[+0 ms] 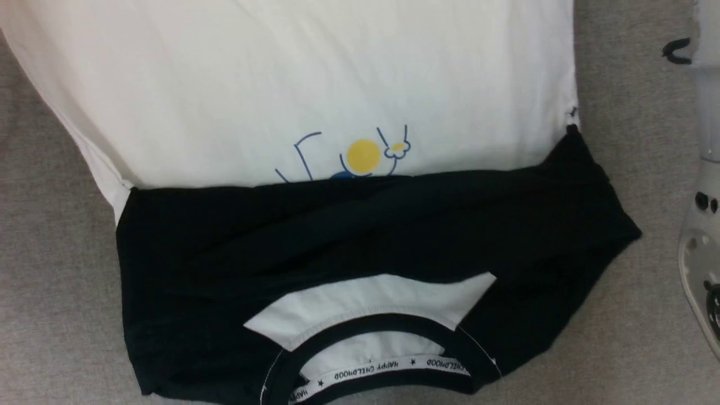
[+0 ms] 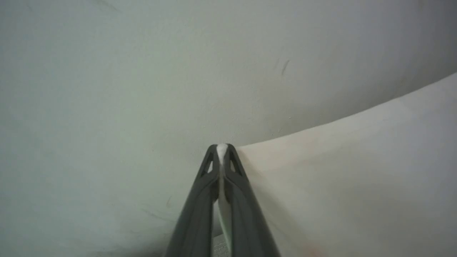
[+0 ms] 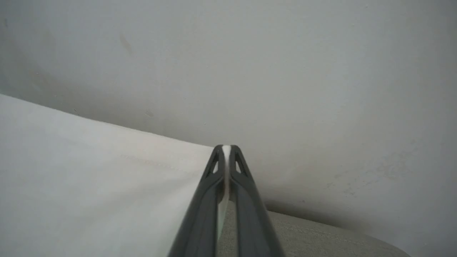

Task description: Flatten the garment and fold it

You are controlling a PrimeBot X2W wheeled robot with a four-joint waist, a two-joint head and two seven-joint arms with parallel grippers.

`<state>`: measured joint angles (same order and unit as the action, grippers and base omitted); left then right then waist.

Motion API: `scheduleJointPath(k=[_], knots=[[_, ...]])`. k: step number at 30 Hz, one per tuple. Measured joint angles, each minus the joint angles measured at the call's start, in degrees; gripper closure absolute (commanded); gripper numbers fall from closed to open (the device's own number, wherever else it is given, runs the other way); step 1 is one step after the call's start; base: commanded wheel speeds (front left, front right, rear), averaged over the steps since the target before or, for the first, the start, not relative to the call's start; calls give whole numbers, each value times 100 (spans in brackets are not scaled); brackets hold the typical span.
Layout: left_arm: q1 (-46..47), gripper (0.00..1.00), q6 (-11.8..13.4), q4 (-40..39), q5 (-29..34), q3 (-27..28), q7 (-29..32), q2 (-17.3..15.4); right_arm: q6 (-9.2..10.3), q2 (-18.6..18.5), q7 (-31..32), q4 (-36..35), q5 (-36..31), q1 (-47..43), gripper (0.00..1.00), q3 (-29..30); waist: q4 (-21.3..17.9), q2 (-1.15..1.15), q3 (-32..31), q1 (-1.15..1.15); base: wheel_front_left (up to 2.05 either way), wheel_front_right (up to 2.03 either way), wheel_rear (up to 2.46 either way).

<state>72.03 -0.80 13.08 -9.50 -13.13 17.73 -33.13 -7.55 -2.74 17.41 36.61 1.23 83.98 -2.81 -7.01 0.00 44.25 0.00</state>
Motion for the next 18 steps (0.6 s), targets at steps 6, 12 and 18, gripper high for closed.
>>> scheduleJointPath(k=[6, 12, 18], knots=[[-348, 100, 91, 230, -218, 66, -431, 165, 0, -5, -553, 44, 385, -477, 100, -430, -12, 0, -417, 0, 0, 0, 0], [-1326, 100, 190, 144, -527, 101, -694, 410, 0, -276, -1013, -190, 827, -1276, 100, -967, 16, 0, -1002, -1, 0, 0, 0], [-2804, 100, 315, -450, -861, 126, -893, 552, 0, -712, -1202, -820, 1377, -2531, 100, -1322, 87, 0, -1715, -2, 0, 0, 0]])
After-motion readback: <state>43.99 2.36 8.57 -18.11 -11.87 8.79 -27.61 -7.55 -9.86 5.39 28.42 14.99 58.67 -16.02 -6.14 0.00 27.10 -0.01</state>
